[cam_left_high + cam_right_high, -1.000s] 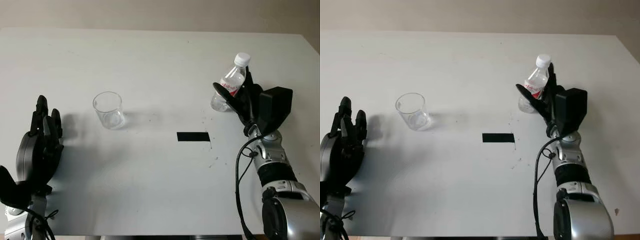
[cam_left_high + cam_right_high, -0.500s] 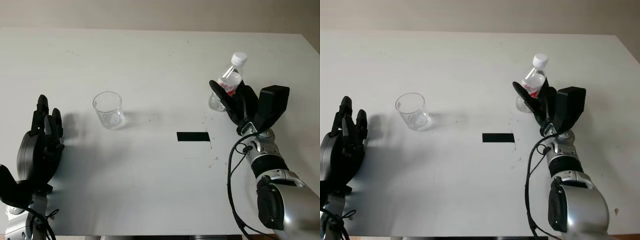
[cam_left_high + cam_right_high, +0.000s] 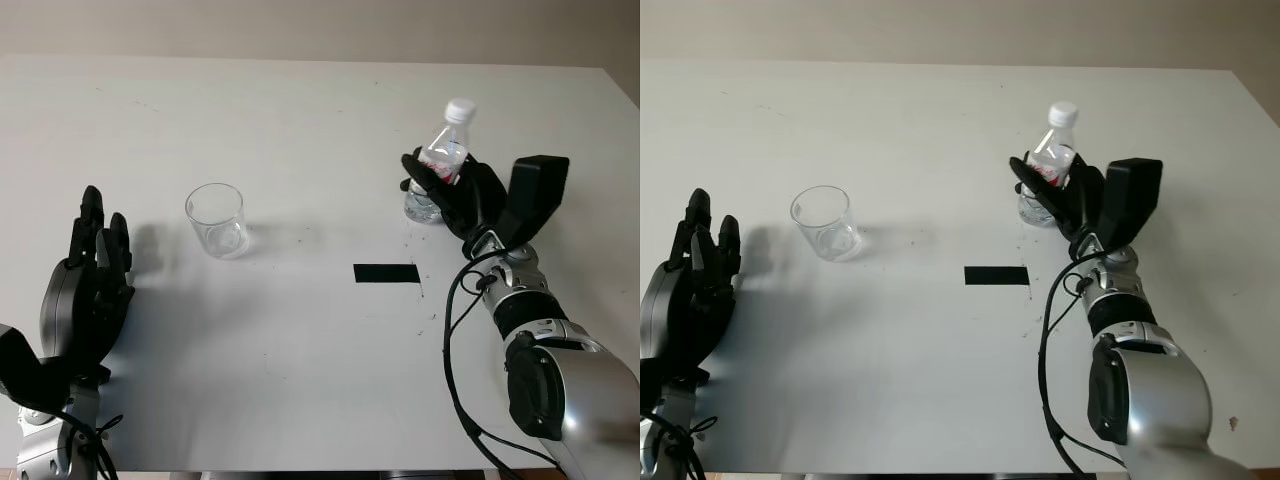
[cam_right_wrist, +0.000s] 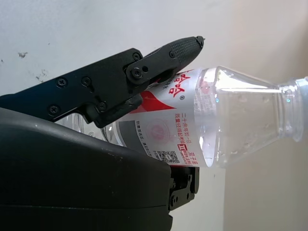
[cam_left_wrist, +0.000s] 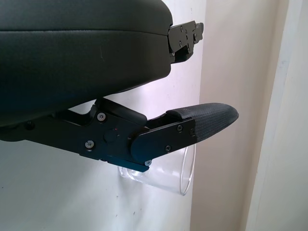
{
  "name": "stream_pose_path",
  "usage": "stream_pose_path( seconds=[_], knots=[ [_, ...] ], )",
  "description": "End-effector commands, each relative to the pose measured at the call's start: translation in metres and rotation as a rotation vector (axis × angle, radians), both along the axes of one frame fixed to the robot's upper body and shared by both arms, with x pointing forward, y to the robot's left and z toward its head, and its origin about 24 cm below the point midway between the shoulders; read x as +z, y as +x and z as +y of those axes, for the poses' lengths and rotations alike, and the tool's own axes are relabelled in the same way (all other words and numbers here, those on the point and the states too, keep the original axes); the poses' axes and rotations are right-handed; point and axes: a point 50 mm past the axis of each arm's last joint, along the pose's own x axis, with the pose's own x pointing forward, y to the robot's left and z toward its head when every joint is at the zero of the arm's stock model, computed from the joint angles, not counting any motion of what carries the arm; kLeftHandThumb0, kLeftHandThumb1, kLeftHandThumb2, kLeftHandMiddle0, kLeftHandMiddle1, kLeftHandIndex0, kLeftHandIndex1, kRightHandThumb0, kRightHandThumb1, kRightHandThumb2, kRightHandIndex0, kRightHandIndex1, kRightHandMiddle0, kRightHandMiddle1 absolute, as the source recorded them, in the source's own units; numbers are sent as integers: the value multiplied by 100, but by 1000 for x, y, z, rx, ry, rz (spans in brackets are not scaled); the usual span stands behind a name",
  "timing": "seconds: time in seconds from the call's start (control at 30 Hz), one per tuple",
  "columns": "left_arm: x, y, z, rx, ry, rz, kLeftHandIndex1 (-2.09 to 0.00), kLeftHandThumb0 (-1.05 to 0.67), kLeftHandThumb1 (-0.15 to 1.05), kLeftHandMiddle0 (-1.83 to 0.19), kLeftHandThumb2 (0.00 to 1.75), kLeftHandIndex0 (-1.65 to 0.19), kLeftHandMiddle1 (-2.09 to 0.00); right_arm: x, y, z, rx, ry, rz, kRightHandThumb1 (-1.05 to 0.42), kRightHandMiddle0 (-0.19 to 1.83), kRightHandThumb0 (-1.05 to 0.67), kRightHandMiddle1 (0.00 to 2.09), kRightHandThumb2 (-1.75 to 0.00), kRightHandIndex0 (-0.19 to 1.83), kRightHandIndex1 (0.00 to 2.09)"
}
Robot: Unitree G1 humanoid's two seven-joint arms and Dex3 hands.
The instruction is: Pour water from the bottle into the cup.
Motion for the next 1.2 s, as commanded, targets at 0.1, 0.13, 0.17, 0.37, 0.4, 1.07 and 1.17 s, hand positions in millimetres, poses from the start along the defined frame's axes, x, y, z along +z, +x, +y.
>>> stream_pose_path(
  seconds=[0.1,0.13,0.17,0.37,0.4,1.07,1.17],
  knots=[
    [-2,3,-5,3,-3,6,0,-77,105,19,67,19,0,10,3,4,7,-126,-46,-105,124,-19,209,-20,124,209],
    [-2,3,-5,3,-3,6,0,-77,105,19,67,19,0,12,3,6,4,-149,-62,-105,117,-17,209,-21,122,209],
    [-2,3,-5,4,-3,7,0,-77,105,19,67,19,0,14,4,9,5,-183,-82,-105,113,-15,209,-23,121,209],
    [-1,6,-5,6,-2,0,0,-75,105,19,69,19,0,47,13,41,-26,-489,-273,-105,108,-14,209,-20,107,209],
    [-1,6,-5,4,-4,-1,0,-75,105,19,69,19,0,52,15,46,-25,-523,-298,-105,108,-14,209,-20,106,209],
    [1,13,-17,-2,-18,-16,0,-74,105,19,73,19,0,97,27,126,44,-810,-429,-105,104,-18,209,-11,105,209],
    [0,13,-19,-4,-20,-16,0,-74,105,19,73,19,0,100,26,133,53,-868,-469,-105,101,-18,209,-11,103,209]
  ],
)
